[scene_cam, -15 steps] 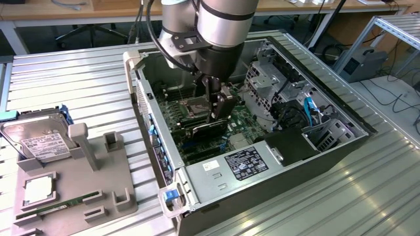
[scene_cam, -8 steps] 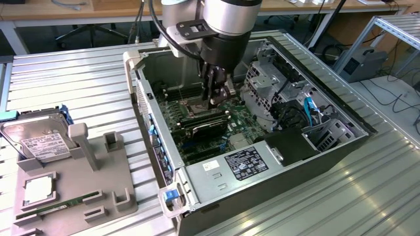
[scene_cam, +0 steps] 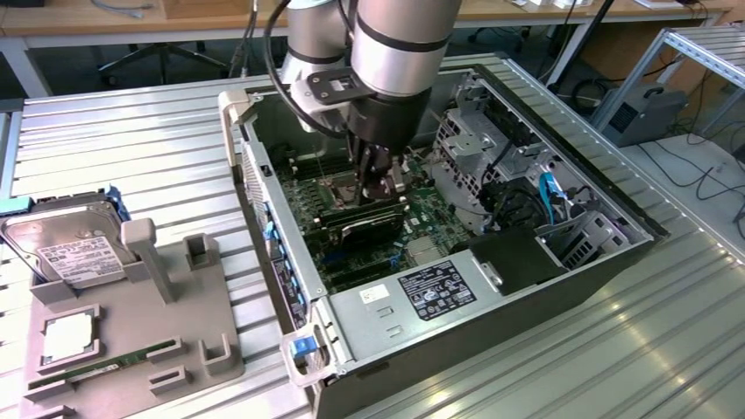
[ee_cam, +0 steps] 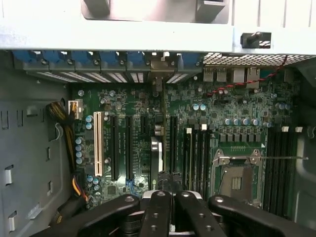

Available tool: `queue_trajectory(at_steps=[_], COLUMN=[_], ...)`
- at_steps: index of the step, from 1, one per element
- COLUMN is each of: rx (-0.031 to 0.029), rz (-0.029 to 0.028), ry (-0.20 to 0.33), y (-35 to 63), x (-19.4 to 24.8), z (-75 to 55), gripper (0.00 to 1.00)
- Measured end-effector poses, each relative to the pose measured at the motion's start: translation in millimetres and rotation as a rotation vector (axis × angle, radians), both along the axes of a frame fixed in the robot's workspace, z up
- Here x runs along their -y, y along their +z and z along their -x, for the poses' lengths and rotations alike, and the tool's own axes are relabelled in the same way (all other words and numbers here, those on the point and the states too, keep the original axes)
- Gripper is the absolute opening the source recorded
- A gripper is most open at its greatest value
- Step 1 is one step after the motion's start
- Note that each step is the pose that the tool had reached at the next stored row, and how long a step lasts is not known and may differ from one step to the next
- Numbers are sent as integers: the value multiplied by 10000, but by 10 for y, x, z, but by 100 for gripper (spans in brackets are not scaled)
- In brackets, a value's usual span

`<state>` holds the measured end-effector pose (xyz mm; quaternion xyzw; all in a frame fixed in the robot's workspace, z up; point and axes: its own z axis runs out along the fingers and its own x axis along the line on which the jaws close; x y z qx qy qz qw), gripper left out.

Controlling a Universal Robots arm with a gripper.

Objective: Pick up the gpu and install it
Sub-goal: 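Press down on the gpu until it lock into place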

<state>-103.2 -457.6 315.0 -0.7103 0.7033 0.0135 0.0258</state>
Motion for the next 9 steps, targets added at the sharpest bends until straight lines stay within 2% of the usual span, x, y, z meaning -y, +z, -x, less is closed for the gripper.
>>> queue_trajectory(at_steps=[9], rx=[0], rz=[0], ry=[-1], y=[-216], x=[-14], z=[15], gripper=[11])
